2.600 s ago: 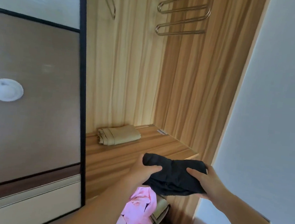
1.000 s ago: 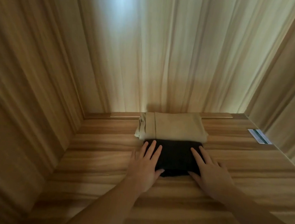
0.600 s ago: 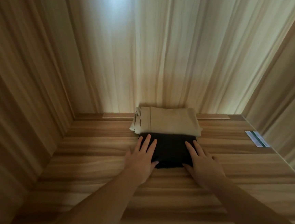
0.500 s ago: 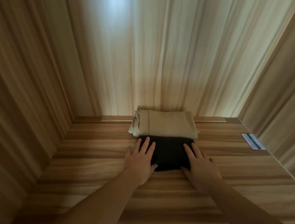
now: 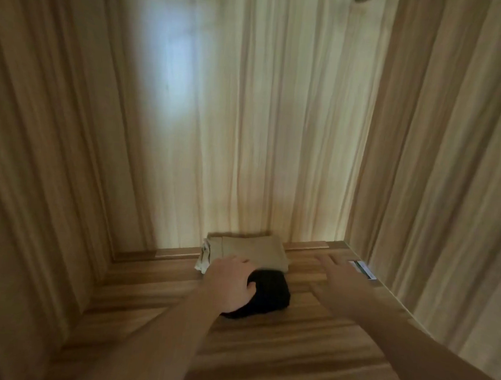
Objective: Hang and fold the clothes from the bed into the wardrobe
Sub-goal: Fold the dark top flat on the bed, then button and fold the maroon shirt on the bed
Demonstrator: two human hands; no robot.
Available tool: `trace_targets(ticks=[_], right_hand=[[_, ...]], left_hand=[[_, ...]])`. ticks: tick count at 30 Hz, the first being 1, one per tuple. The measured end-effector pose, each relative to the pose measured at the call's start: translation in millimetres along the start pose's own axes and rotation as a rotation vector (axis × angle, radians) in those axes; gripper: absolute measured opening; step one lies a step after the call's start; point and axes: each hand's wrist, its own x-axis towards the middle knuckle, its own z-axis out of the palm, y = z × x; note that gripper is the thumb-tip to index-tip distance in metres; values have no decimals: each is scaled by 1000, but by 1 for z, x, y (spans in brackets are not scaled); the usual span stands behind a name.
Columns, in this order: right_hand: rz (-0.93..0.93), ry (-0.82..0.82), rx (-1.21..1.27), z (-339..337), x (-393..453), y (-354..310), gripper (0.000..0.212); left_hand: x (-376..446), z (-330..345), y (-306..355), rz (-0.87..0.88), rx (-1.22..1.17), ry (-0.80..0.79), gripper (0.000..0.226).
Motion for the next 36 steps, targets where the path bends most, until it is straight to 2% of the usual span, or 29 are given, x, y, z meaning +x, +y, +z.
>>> trace_targets(ticks=[2,6,8,12,16,19,24,27,32,36], right_hand=[[-1,60,-51,-10,-19,14,31],[20,-15,-92,-16,-67,29,31],[63,-31,-67,-26,-93,29,31],[208,-52,-52,-41,-149,29,48],[355,-10,-64,-48,-212,17,63],[460,43,-92,-46,-262,-11,64],[589,41,-176,-17,-337,-84,65],[666,28,-191,-9,-378,-134,63],[732,131,-200,-24,-444,-202,61],[827,245,-167,-30,-519,-257,60]], left_hand=[[-10,-13,9,-41,-20,-9,35],[-35,-25,23,-42,-84,-75,36],[-44,-27,30,-20,-84,-97,44],[-57,-29,50,59,-171,-103,63],[-79,-25,69,192,-230,-66,68],[-108,-13,68,257,-290,-74,66],[-175,0,44,444,-391,-74,56],[-211,-7,33,557,-407,-116,61],[-253,-35,34,706,-411,-44,35],[-314,-46,60,800,-458,-121,47]])
